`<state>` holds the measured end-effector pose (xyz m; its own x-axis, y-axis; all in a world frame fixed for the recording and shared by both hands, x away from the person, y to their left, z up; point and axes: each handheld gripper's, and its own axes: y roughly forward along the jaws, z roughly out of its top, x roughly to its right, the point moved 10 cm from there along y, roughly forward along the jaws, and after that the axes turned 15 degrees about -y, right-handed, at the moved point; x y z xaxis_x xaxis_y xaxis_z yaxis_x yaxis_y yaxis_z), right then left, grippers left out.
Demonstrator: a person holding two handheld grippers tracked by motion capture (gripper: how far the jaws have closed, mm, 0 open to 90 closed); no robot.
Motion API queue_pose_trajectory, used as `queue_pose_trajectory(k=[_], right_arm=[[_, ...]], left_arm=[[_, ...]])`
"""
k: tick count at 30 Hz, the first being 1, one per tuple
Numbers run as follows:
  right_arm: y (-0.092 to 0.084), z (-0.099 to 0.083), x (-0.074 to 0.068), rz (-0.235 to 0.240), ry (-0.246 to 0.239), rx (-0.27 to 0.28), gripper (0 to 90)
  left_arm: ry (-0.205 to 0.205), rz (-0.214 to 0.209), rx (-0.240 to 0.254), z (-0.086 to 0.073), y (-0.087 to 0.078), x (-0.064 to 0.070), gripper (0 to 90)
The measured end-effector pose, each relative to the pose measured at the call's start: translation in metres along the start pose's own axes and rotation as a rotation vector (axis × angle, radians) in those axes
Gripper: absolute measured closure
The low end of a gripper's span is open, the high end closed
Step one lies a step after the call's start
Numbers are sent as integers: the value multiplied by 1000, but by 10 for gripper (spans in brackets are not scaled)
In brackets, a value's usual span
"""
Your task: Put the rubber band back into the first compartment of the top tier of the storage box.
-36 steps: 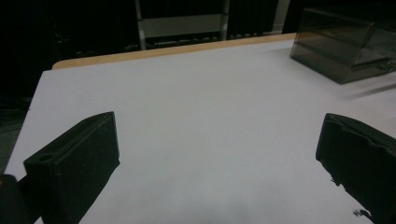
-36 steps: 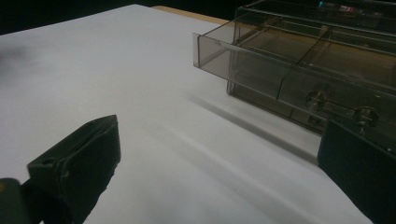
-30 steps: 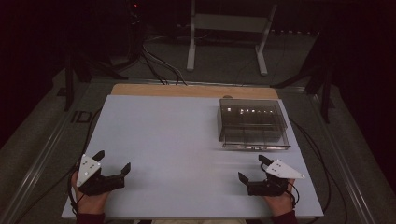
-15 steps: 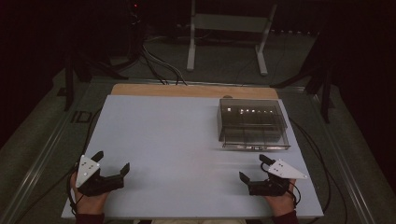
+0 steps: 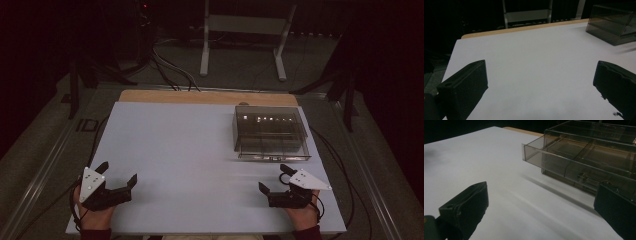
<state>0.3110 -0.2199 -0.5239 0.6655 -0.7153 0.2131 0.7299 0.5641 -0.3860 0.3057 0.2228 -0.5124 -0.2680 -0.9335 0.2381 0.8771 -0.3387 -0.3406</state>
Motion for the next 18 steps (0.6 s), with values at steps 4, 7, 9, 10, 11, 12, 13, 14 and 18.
queue_pose_trajectory(k=[4,7,9,10,11,12,13,14,18], right_arm=[[-1,-1,2,-4,5,-6,1],[-1,-1,3,-5,4,-11,1],[-2,-1,4,-8,0,-16,1],[-2,-1,4,-9,-1,-16,1],[-2,-1,5,-10,0,-17,1],[-2,-1,5,-11,-2,-18,1],[-3,-1,6,-14,-2,-19,1],[-3,-1,6,-14,-2,-19,1],[-5,-1,8,-25,0,-28,1]], left_arm=[[1,2,0,0,0,0,5],[2,4,1,0,0,0,5],[6,4,0,-1,0,1,5],[6,4,0,-1,0,1,5],[10,3,-1,-1,1,1,5],[12,4,-4,-1,1,1,5],[11,4,-4,-1,1,1,5],[11,4,-4,-1,1,1,5],[9,4,-4,-2,1,1,5]])
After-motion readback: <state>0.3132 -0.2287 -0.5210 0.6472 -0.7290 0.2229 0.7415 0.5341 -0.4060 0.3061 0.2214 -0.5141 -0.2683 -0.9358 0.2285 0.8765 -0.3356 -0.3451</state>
